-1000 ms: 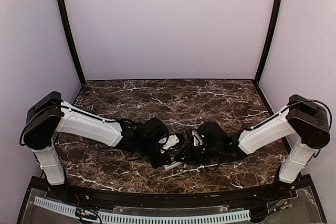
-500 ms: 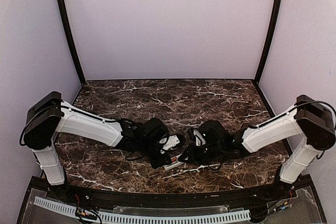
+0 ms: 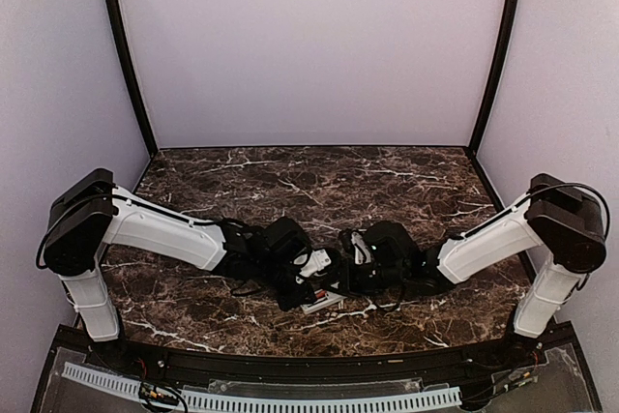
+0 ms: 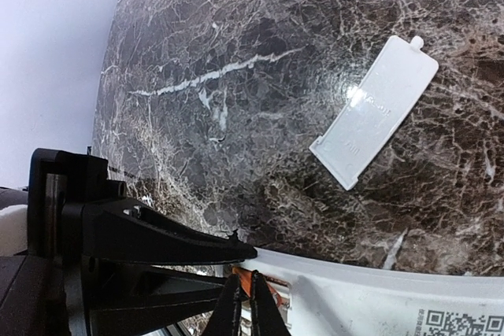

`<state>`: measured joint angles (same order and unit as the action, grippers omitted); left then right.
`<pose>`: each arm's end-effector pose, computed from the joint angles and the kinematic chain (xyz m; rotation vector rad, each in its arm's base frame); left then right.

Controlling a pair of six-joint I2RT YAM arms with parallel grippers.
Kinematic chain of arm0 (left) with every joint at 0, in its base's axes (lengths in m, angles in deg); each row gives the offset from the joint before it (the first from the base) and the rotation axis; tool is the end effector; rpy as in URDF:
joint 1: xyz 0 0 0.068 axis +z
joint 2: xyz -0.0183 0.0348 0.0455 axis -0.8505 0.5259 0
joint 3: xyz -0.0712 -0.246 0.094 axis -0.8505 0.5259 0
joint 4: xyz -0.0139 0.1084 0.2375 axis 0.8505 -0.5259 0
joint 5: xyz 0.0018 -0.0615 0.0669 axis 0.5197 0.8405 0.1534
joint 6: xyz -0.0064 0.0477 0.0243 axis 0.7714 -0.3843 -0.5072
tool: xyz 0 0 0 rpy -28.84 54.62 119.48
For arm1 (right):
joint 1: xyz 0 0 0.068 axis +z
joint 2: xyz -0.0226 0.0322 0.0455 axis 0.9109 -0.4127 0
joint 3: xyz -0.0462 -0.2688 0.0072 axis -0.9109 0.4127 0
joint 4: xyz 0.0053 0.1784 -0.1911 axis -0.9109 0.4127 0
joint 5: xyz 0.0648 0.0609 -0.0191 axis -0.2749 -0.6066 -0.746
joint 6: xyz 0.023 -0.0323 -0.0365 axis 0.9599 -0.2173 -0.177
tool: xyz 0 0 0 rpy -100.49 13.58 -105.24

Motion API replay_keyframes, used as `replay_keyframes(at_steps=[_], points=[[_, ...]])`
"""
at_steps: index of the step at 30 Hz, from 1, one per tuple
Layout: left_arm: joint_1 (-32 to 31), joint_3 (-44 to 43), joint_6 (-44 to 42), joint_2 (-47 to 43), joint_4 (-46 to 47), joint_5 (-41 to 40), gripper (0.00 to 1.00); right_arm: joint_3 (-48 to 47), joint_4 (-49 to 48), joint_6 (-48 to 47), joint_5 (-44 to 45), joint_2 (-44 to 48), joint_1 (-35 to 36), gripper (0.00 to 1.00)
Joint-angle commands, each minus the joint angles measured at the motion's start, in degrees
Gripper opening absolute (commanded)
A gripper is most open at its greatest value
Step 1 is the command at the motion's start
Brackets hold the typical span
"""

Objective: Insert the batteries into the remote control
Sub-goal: Load the battery into the battery compartment.

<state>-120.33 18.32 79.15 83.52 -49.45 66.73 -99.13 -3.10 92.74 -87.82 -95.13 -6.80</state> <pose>0.1678 -0.3266 0.1508 1.4195 2.1509 -0.5855 0.1576 0.2761 0.1348 -0.1874 2.5143 1.2742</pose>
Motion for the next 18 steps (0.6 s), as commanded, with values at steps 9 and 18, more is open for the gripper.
replay_keyframes(at_steps=[9,18], points=[[-0.3,0.0,-0.7,1.6,-4.9,-0.9,0.00,1.1,1.1,0.1,1.6,0.2,1.2,0.04],[-0.4,0.0,-0.7,1.7,-4.9,-0.8,0.00,0.6,6.6,-1.7,6.0,3.4,1.7,0.11]])
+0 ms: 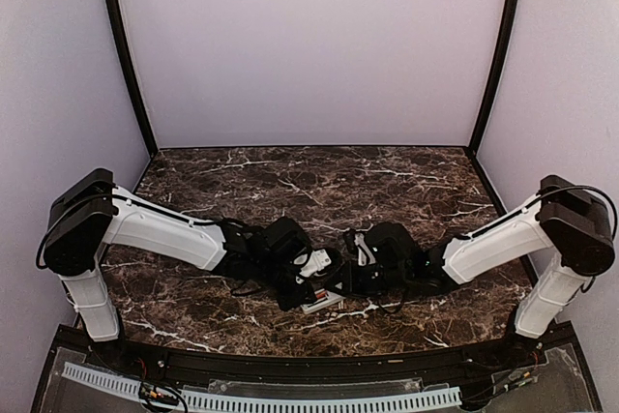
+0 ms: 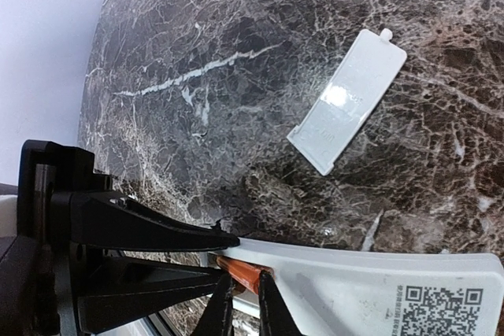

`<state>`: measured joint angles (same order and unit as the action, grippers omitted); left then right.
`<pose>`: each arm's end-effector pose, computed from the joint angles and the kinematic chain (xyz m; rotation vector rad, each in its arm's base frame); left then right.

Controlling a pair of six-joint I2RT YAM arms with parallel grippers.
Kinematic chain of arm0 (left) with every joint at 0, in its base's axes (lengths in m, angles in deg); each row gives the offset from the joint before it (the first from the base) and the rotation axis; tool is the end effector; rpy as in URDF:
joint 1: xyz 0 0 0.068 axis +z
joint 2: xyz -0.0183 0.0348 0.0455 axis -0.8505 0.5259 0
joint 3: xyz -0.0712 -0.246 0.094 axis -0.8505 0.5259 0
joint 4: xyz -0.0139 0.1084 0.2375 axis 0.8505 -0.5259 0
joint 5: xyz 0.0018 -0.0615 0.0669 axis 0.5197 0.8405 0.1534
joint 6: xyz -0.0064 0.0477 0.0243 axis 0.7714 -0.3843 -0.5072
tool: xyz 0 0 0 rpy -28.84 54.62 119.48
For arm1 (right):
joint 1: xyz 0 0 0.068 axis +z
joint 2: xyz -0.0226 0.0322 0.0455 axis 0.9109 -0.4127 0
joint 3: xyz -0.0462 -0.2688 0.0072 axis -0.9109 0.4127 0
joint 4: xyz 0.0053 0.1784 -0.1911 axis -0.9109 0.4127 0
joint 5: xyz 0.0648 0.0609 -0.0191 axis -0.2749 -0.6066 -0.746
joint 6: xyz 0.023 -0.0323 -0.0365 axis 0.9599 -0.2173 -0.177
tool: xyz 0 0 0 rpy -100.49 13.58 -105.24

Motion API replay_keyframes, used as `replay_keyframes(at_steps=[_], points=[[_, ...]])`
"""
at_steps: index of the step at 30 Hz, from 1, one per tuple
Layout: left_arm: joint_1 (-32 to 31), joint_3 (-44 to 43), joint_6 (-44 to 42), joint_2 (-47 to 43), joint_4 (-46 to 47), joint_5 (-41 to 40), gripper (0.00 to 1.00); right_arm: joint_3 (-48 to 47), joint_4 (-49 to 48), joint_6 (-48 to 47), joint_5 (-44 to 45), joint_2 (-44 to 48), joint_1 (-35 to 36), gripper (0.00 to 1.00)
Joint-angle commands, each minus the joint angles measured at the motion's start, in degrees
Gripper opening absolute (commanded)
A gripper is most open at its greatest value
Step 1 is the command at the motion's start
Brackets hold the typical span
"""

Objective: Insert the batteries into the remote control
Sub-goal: Load the battery into the battery compartment.

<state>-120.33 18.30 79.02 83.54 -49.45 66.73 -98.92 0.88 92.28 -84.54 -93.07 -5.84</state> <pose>0.1679 -0.3266 0.1507 1.4218 2.1490 -0.5846 0.1518 0.2727 0.1380 -0.1763 2.5290 1.1953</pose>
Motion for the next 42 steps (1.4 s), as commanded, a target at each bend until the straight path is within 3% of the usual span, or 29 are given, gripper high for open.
replay_keyframes(at_steps=[1,21,29,36,42], points=[[-0.4,0.0,-0.6,1.7,-4.9,-0.8,0.00,0.3,2.8,-1.3,2.7,1.3,0.7,0.12],[-0.4,0.1,-0.5,1.7,-4.8,-0.8,0.00,-2.6,2.7,-1.3,0.8,-5.1,2.5,0.00],[-0.3,0.2,-0.5,1.7,-4.5,-0.8,0.08,-3.7,2.3,-0.5,-0.8,-8.9,3.8,0.00],[-0.4,-0.1,-0.1,1.8,-4.1,-0.6,0.16,-5.5,9.0,-1.1,1.2,-9.6,4.9,0.00],[-0.4,-0.5,0.3,2.0,-3.3,-0.2,0.18,-4.5,8.6,-0.4,1.5,-9.9,5.2,0.00]])
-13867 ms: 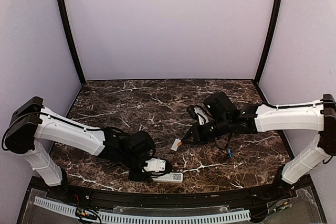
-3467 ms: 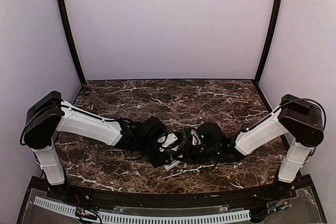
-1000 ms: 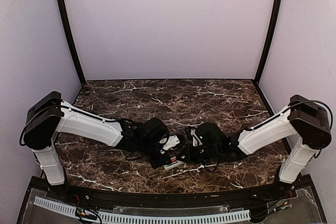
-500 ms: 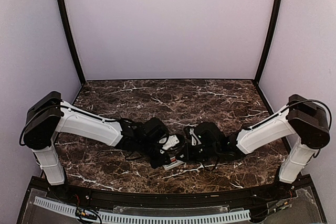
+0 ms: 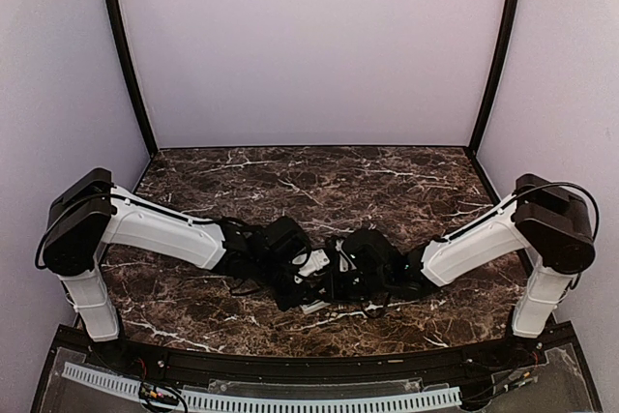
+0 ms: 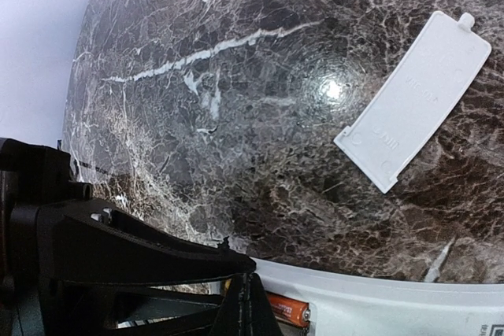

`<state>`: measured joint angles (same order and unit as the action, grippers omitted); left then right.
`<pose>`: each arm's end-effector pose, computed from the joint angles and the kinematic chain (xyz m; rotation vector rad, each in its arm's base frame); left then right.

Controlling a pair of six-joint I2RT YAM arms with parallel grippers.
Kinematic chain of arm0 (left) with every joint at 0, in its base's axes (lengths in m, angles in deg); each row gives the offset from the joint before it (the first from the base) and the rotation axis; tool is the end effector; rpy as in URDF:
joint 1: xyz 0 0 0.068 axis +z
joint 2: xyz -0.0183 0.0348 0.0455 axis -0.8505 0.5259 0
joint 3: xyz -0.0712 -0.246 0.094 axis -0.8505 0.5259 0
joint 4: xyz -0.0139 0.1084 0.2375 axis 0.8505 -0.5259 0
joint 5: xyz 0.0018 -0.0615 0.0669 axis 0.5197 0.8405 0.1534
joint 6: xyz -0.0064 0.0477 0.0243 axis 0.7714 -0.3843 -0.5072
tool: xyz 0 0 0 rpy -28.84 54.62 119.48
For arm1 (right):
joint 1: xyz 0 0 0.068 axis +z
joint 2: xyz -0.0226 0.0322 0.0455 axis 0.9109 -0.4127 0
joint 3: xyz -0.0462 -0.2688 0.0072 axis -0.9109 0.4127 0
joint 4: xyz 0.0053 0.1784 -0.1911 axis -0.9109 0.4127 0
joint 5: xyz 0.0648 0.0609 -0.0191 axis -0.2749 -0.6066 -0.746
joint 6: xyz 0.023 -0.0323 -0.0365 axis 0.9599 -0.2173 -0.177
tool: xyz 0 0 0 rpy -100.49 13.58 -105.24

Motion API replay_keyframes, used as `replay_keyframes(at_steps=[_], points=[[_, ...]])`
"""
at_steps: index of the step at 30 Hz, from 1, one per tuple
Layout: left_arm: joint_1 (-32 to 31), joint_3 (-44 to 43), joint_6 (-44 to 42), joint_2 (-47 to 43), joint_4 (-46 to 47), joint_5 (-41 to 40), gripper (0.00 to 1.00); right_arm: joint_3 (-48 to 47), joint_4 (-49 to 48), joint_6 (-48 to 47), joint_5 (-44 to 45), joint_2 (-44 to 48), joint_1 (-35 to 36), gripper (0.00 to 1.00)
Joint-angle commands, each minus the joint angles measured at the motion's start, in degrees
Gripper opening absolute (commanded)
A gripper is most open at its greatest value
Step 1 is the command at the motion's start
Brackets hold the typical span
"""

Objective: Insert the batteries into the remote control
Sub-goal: Load the battery into the battery compartment.

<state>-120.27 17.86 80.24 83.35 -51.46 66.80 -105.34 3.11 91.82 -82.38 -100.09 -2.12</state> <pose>0.1675 -0.3251 0.1517 1.4108 2.1884 -0.5814 0.1470 0.3055 0.1272 -0.2436 2.5695 1.1382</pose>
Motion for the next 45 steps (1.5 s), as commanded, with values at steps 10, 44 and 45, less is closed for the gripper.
replay_keyframes(at_steps=[10,44,45], points=[[-0.4,-0.6,-1.6,3.0,-3.8,-2.5,0.11,3.2,5.8,-1.2,-1.0,5.2,-1.0,0.00],[-0.5,-2.2,-1.8,-2.1,-3.2,-0.8,0.37,8.8,16.2,-5.7,1.7,23.4,-7.9,0.04],[-0.5,-2.2,-1.8,-2.6,-2.9,-1.3,0.38,8.7,16.9,-5.9,2.1,23.9,-7.9,0.04]])
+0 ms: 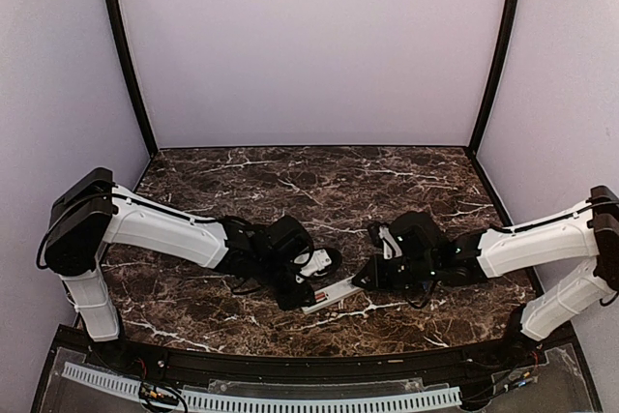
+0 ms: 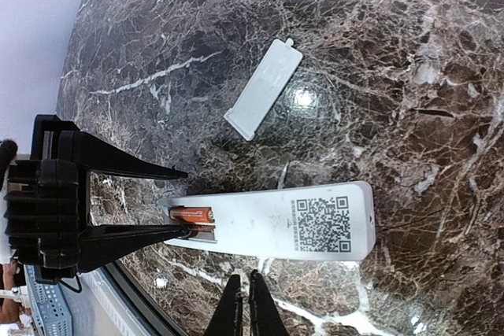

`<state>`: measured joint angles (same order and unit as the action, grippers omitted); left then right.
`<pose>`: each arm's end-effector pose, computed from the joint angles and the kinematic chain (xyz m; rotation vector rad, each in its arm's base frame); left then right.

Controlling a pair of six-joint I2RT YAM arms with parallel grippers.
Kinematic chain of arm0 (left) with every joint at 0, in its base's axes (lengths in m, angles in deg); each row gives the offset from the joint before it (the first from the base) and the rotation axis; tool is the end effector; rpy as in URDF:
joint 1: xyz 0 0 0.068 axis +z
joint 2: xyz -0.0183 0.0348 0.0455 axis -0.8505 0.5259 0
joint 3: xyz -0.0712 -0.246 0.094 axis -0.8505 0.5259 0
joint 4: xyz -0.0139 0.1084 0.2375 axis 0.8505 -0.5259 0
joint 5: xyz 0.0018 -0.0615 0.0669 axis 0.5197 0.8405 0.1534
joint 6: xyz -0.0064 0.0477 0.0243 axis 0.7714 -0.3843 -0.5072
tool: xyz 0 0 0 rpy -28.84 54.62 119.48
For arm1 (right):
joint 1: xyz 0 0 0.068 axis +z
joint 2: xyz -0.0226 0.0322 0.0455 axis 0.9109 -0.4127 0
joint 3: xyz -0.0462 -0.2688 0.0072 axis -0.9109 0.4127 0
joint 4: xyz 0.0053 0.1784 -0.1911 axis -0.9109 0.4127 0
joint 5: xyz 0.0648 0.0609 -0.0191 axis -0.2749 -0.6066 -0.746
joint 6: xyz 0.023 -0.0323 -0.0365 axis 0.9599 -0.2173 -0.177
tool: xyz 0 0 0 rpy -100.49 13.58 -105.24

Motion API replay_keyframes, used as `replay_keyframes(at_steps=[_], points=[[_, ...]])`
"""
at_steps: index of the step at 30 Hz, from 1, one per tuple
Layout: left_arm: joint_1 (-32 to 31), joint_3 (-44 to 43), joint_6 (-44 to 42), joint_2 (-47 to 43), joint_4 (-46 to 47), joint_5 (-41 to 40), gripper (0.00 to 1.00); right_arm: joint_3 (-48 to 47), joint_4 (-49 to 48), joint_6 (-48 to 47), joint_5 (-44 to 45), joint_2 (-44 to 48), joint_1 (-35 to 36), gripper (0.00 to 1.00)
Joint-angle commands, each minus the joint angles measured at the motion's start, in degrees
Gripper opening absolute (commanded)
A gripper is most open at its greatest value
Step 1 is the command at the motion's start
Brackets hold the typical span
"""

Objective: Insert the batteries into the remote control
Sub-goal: Load the battery into the battery compartment, then pick up the battery at the center of the board.

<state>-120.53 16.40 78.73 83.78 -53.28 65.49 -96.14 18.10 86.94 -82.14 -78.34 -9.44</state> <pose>0.1681 -0.3282 0.1542 1.4379 2.1761 -0.5395 0.1465 0.2270 0.1686 -0.1806 2.5561 1.0191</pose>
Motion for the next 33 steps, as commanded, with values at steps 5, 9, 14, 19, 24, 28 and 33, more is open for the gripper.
replay_keyframes(at_steps=[5,9,14,19,24,28,33], points=[[-0.1,-1.4,-0.5,-4.0,-0.9,-1.2,0.40,-1.8,9.1,-1.3,5.4,5.5,-1.2,0.07],[-0.1,-1.3,-0.3,-4.6,-0.7,-1.3,0.40,-2.5,16.6,0.2,9.6,8.6,-2.1,0.09],[0.8,-0.6,0.4,-8.2,-0.6,-1.5,0.40,-3.7,31.2,5.6,17.5,12.7,-4.4,0.23],[5.9,1.1,2.3,-15.4,-0.3,-1.5,0.49,-5.1,44.7,9.2,20.2,14.9,-8.7,0.58],[9.3,2.2,2.3,-19.8,-0.8,-4.1,0.67,-4.7,47.1,7.6,14.9,14.1,-14.4,0.66],[10.6,3.7,2.3,-21.5,0.1,-4.5,0.70,-5.2,47.8,5.4,10.6,10.1,-17.2,0.64],[12.2,5.5,1.7,-22.1,1.7,-4.0,0.70,-6.1,46.8,1.7,7.9,4.1,-19.9,0.55]])
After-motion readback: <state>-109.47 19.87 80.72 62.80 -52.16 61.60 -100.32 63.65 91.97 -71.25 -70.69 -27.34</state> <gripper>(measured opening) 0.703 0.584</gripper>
